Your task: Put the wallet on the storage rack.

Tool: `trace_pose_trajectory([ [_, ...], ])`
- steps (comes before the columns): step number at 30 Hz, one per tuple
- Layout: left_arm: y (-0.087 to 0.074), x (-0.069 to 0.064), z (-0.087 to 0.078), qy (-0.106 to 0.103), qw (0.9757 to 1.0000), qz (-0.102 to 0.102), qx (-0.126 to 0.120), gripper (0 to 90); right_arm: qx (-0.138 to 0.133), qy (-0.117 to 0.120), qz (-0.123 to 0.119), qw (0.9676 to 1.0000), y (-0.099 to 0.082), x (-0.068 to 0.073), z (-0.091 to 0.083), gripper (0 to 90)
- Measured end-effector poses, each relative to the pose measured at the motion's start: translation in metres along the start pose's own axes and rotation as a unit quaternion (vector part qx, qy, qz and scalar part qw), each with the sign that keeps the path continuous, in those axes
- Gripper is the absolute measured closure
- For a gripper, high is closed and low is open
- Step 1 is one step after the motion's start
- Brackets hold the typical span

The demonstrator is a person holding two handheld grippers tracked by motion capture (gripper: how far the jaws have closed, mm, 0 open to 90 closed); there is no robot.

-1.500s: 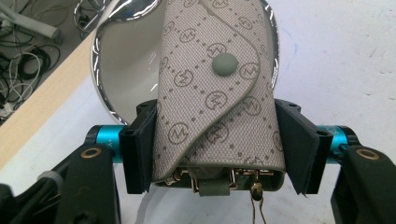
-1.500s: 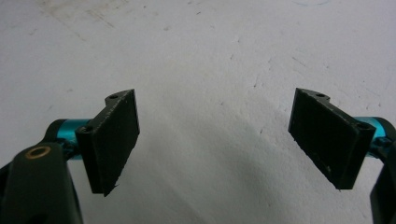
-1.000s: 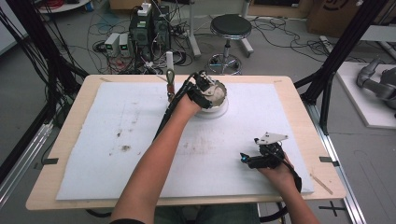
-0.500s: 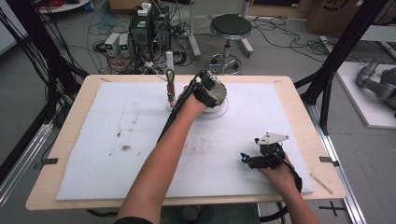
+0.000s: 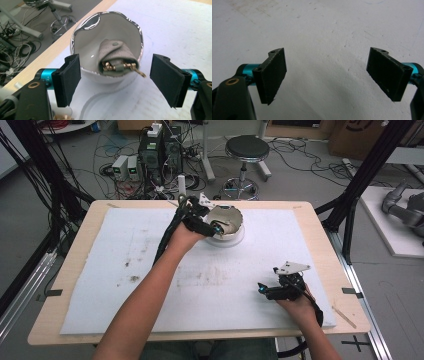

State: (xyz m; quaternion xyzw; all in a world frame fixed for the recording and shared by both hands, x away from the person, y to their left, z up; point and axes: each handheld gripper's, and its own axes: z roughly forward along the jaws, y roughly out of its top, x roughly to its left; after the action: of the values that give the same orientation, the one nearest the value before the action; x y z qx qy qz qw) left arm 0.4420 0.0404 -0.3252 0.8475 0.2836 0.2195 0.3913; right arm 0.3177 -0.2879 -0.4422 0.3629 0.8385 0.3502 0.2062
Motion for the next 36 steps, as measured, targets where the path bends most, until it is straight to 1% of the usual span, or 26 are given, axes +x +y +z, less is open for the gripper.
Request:
trace_pose_trajectory([
  [3, -0.011, -0.002, -0.013, -0.007, 0.9999, -0.002, -0.012, 24.6, -0.003, -0.002, 0.004, 1.0, 0.001, 0.0, -0.001, 16.5],
  [8, -0.03, -0.006, -0.032, -0.009, 0.9994, -0.007, -0.033, 24.1, -0.003, -0.002, 0.006, 1.0, 0.002, -0.001, 0.001, 16.5],
  [13, -0.048, -0.007, -0.043, -0.012, 0.9984, -0.017, -0.052, 22.8, -0.008, -0.003, 0.005, 1.0, 0.002, -0.001, -0.001, 16.5],
  [17, -0.061, -0.009, -0.052, -0.014, 0.9979, -0.018, -0.06, 22.8, -0.01, -0.006, 0.008, 0.9999, 0.001, -0.002, -0.002, 16.5],
  [24, -0.075, -0.01, -0.064, -0.014, 0.9976, -0.027, -0.063, 22.7, -0.009, -0.008, 0.009, 0.9999, 0.002, -0.002, -0.002, 16.5],
  [26, -0.078, -0.01, -0.066, -0.017, 0.9974, -0.028, -0.065, 22.6, -0.008, -0.008, 0.008, 0.9999, 0.002, -0.002, -0.001, 16.5],
  [27, -0.081, -0.01, -0.067, -0.018, 0.9971, -0.032, -0.067, 22.6, -0.009, -0.007, 0.008, 0.9999, 0.002, -0.002, -0.002, 16.5],
  [32, -0.09, -0.01, -0.071, -0.022, 0.9971, -0.035, -0.065, 22.6, -0.011, -0.009, 0.008, 0.9999, 0.001, -0.003, -0.001, 16.5],
  [36, -0.102, -0.012, -0.074, -0.027, 0.9965, -0.037, -0.07, 22.6, -0.008, -0.01, 0.009, 0.9999, 0.001, -0.004, -0.001, 16.5],
])
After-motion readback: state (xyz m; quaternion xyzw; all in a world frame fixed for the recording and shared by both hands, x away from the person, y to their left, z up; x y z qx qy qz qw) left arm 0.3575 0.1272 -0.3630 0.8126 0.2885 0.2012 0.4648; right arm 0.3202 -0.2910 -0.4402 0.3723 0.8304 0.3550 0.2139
